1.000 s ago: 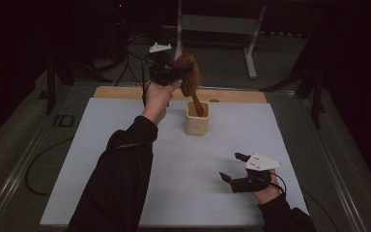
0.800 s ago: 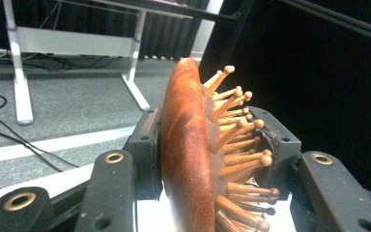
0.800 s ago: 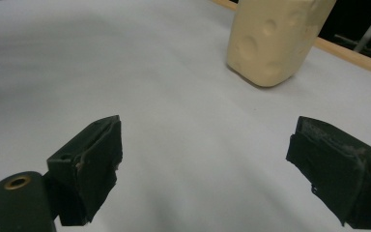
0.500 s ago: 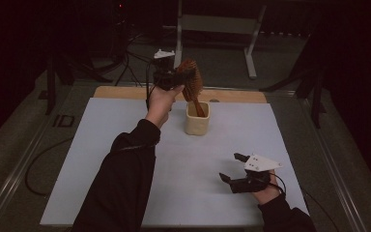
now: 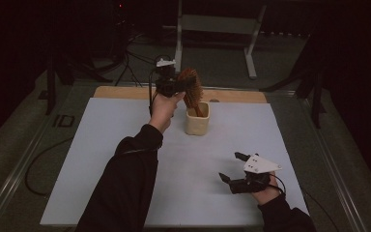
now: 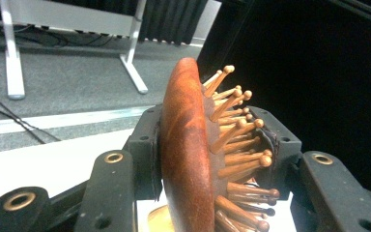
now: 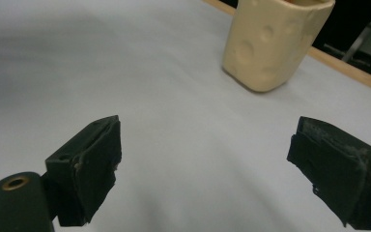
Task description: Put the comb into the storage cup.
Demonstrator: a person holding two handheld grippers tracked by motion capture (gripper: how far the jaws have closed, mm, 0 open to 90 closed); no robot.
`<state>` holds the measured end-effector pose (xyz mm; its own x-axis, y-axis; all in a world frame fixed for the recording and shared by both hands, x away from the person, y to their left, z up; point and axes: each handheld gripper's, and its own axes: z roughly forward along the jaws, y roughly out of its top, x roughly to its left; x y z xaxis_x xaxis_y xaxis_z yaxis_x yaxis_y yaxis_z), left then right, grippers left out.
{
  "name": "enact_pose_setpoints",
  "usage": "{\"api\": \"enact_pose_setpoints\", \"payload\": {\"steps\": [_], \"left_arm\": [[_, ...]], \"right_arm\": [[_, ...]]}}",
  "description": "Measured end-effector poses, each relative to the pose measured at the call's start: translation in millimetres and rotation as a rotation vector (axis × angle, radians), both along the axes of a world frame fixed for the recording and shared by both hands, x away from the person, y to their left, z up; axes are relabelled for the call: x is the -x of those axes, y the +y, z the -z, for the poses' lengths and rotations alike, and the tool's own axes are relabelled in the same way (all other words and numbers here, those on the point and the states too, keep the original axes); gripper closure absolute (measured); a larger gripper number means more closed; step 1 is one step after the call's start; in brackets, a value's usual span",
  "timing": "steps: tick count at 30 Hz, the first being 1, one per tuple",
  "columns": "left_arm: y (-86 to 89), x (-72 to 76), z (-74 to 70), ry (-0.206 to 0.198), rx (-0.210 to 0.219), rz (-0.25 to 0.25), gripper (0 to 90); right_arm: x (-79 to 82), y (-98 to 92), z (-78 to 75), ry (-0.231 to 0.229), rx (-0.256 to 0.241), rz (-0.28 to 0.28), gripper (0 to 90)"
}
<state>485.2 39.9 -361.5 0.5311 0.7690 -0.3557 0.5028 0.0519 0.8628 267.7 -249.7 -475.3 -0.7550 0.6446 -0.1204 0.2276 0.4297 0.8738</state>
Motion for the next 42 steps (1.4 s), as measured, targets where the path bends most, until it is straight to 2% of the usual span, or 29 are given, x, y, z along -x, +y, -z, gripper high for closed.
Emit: {"api": "enact_pose_setpoints", "payload": {"steps": [6, 15, 20, 25, 27, 30, 31, 32, 33, 36, 39, 42], "left_arm": [[-1.6, -2.0, 8.9, 0.011, 0.008, 0.006, 52.8], [-4.9, -4.8, 21.4, 0.028, -0.012, 0.023, 51.2], [-3.2, -5.8, 24.1, 0.023, 0.0, 0.022, 49.9], [3.6, -10.1, 27.1, 0.053, 0.035, 0.024, 45.0], [5.6, -10.9, 27.6, 0.057, 0.031, 0.04, 38.3], [8.5, -10.4, 26.8, 0.048, 0.049, 0.068, 28.4], [9.0, -10.1, 26.7, 0.043, 0.049, 0.091, 21.5], [9.1, -9.3, 26.1, 0.039, 0.036, 0.092, 17.1], [9.5, -7.9, 25.4, 0.033, 0.015, 0.085, 16.7], [12.4, -5.7, 24.9, 0.016, -0.008, 0.098, 12.1], [17.0, -3.3, 24.0, 0.001, -0.033, 0.108, 0.9], [20.1, 0.0, 22.9, -0.016, -0.07, 0.12, 0.0]], "right_arm": [[0.0, -0.5, -0.2, 0.001, -0.002, 0.01, 10.6], [0.2, -0.6, -0.3, 0.006, -0.003, 0.014, 10.5], [0.2, -0.9, -0.1, 0.008, -0.002, 0.013, 10.5], [-1.2, -0.7, 0.2, 0.033, 0.021, 0.028, 9.7], [-1.5, -1.1, 0.2, 0.039, 0.026, 0.028, 9.7], [-1.3, -1.5, -1.0, 0.03, 0.026, 0.037, 9.7], [-1.2, -1.6, -1.1, 0.028, 0.03, 0.041, 9.7], [-1.3, -1.6, -1.0, 0.03, 0.029, 0.041, 9.7], [-1.2, -1.8, -0.8, 0.027, 0.03, 0.04, 9.7], [-1.0, -1.5, -1.5, 0.027, 0.033, 0.044, 9.6], [-0.9, -1.4, -1.5, 0.036, 0.036, 0.045, 9.6], [-1.9, -1.0, -0.9, 0.046, 0.038, 0.034, 9.7]]}}
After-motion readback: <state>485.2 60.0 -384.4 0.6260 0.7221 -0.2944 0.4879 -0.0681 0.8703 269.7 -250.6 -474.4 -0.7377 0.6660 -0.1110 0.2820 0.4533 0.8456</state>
